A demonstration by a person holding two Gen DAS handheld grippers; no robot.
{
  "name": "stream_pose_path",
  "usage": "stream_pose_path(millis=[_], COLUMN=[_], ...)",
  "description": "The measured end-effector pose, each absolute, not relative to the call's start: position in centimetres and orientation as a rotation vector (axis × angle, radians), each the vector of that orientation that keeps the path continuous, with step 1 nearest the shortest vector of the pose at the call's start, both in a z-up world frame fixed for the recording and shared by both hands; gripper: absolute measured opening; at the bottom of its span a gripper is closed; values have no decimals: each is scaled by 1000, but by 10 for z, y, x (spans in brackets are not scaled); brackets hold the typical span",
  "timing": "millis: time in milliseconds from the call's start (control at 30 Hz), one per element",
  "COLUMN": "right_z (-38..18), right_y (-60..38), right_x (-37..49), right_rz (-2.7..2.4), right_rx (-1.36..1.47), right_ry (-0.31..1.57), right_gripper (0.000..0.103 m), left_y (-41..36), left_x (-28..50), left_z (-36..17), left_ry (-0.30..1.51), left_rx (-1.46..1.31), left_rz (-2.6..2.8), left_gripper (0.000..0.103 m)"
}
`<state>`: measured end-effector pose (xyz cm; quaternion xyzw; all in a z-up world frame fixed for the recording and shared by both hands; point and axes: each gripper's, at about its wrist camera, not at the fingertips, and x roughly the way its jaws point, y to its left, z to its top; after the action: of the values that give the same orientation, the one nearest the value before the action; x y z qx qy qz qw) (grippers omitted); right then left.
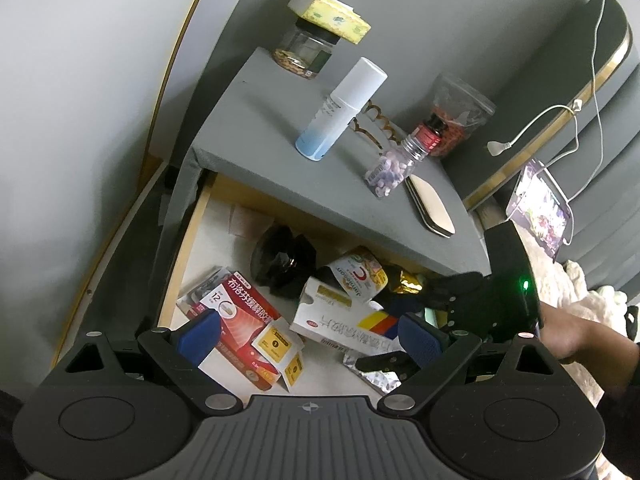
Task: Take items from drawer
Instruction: 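Reach the right tool into the drawer toward the white medicine box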
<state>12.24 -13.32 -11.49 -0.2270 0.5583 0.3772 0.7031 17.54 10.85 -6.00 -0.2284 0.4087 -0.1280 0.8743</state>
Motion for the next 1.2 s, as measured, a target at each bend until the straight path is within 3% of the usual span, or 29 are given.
stream_pose_path(millis=[167, 433, 1000, 1200], right_z=[-128, -122, -138, -145], right_y=[-130, -130, -103, -119], right_x=[130, 133, 116, 128], right_rz=[837, 827, 751, 844], right_rx=[-417, -359, -607, -545], right_ry=[1341, 1324, 1289, 1428], right_gripper=[77, 76, 83, 83], left_y=[107, 106, 107, 105], left_x=[175, 175, 176, 176], left_z=[-59, -59, -59, -59], left_ry=[850, 849, 854, 854], left_rx=[-472, -460, -473, -466], left_rz=[-271, -268, -272, -282], left_gripper=[93, 93, 93, 93])
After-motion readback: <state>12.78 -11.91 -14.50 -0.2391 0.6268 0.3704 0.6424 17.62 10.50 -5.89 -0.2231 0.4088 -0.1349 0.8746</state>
